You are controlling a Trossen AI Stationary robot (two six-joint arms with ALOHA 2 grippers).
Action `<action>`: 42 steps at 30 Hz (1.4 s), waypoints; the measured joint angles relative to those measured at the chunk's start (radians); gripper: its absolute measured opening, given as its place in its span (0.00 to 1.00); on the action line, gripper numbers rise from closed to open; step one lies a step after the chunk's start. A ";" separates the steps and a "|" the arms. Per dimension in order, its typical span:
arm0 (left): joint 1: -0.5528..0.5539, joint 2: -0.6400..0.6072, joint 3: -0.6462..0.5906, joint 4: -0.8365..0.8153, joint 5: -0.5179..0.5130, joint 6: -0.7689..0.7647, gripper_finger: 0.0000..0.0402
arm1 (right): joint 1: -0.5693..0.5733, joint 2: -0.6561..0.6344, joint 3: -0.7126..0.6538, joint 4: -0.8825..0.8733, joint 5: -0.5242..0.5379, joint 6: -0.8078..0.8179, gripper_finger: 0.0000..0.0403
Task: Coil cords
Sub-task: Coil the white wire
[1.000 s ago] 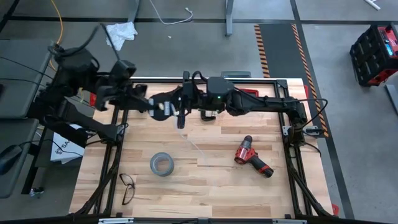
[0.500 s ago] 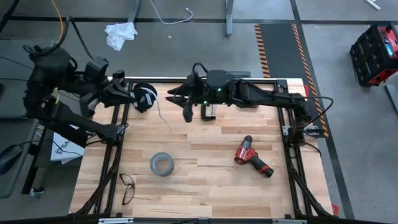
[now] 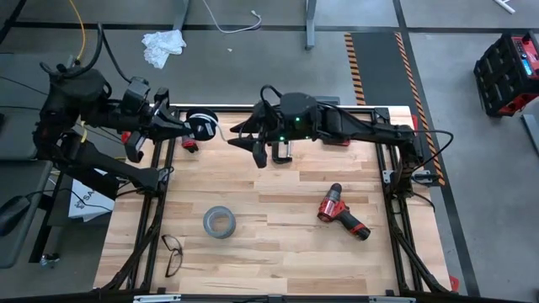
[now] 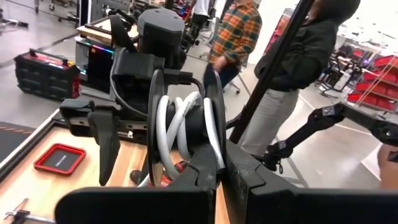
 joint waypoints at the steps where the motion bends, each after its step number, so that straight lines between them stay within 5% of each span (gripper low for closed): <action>1: 0.000 0.000 0.000 0.000 -0.005 0.001 0.00 | 0.000 0.000 0.000 0.002 -0.002 0.001 0.44; 20: 0.000 0.026 0.000 0.022 -0.079 0.019 0.00 | 0.004 0.000 0.000 0.024 -0.032 0.015 0.41; 36: 0.000 0.027 0.000 0.027 -0.101 0.017 0.00 | 0.004 0.000 0.000 -0.009 0.025 -0.030 0.22; 42: 0.000 0.027 0.000 0.027 -0.102 0.018 0.00 | 0.004 0.001 0.000 -0.007 0.025 -0.049 0.03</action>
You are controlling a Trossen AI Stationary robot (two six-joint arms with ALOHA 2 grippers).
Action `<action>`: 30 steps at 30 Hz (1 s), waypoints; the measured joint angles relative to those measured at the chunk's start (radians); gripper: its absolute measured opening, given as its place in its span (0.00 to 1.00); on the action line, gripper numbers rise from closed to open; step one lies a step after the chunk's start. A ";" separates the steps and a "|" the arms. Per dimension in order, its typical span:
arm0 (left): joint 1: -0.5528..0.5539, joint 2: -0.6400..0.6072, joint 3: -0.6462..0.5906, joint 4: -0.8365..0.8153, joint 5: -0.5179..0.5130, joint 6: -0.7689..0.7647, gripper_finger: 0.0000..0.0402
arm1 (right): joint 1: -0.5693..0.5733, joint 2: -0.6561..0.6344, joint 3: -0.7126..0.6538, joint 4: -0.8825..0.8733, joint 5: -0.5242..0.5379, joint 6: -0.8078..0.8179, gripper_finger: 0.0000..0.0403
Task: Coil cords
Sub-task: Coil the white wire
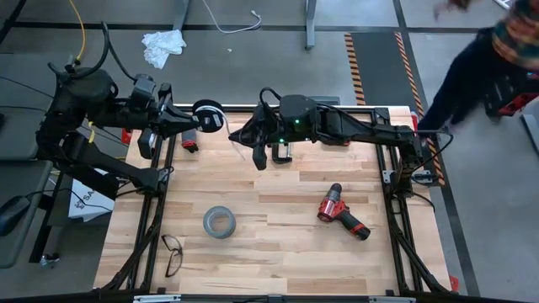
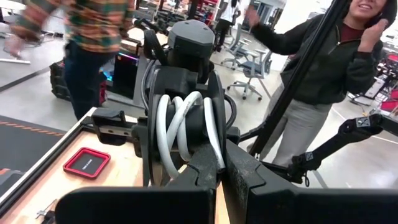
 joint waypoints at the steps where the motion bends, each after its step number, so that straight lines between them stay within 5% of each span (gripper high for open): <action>1: 0.000 0.000 0.000 0.000 -0.001 0.000 0.00 | 0.000 0.000 0.000 0.000 0.000 0.000 0.02; 12: 0.000 0.052 0.001 0.060 -0.130 0.000 0.00 | 0.062 0.007 0.000 0.120 0.001 -0.029 0.00; 30: 0.001 0.129 0.000 0.241 0.025 -0.266 0.00 | 0.081 0.013 0.000 0.183 0.075 -0.097 0.00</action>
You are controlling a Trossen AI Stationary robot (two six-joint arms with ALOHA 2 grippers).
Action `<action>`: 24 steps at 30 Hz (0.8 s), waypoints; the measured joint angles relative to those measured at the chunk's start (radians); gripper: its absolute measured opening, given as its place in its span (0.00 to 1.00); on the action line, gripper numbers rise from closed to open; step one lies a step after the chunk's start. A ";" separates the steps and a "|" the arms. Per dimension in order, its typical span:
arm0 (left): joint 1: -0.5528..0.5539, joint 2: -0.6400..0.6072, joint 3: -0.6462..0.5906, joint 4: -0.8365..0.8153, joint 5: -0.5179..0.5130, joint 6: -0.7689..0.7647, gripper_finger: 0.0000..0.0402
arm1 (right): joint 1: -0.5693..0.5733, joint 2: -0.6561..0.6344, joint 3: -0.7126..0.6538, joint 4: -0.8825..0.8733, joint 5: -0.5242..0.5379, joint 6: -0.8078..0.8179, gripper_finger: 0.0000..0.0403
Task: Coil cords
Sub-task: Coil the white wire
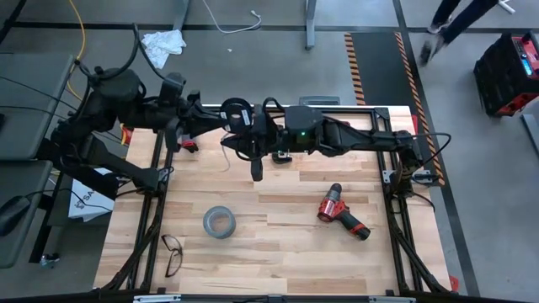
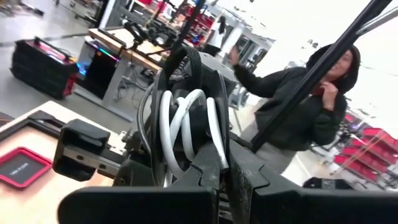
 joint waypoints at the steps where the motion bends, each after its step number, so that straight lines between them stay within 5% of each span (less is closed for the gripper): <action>1: 0.000 0.000 0.000 0.000 0.002 -0.012 0.00 | 0.000 0.000 0.000 0.001 0.000 -0.009 0.00; 24: 0.029 -0.002 0.000 0.150 0.128 -0.239 0.00 | -0.003 0.000 0.000 0.163 -0.020 -0.094 0.00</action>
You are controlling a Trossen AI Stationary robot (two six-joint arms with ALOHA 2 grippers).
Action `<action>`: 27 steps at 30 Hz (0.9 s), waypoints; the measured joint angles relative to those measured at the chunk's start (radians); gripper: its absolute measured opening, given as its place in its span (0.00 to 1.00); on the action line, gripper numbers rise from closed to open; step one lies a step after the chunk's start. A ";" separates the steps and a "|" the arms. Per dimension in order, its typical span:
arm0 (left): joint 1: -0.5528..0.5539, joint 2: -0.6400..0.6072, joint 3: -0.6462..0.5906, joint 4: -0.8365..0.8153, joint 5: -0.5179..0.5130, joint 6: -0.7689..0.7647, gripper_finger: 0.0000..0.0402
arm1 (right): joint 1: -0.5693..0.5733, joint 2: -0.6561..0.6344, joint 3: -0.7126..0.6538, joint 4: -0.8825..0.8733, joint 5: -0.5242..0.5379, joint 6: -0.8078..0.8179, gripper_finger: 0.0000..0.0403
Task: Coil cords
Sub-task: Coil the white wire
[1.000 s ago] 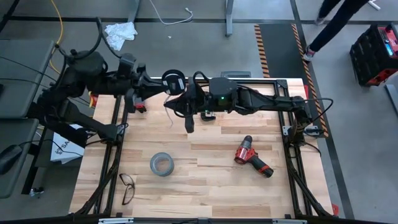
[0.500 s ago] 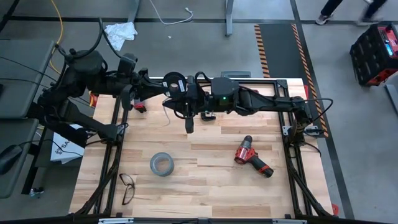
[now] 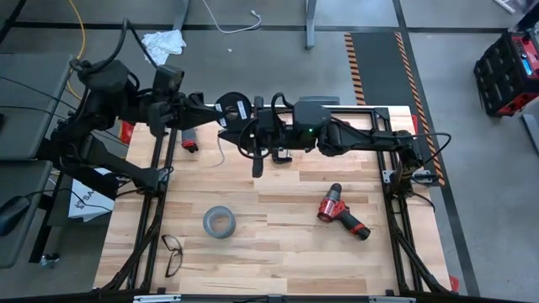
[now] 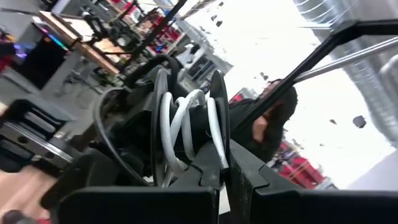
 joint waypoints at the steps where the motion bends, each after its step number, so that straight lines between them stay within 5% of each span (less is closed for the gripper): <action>1: 0.000 0.000 0.000 0.012 0.005 -0.010 0.00 | 0.000 0.000 0.000 0.012 -0.003 0.000 0.00; 27: 0.000 0.039 0.000 0.222 -0.042 -0.135 0.00 | 0.000 0.000 0.000 0.247 -0.072 0.008 0.00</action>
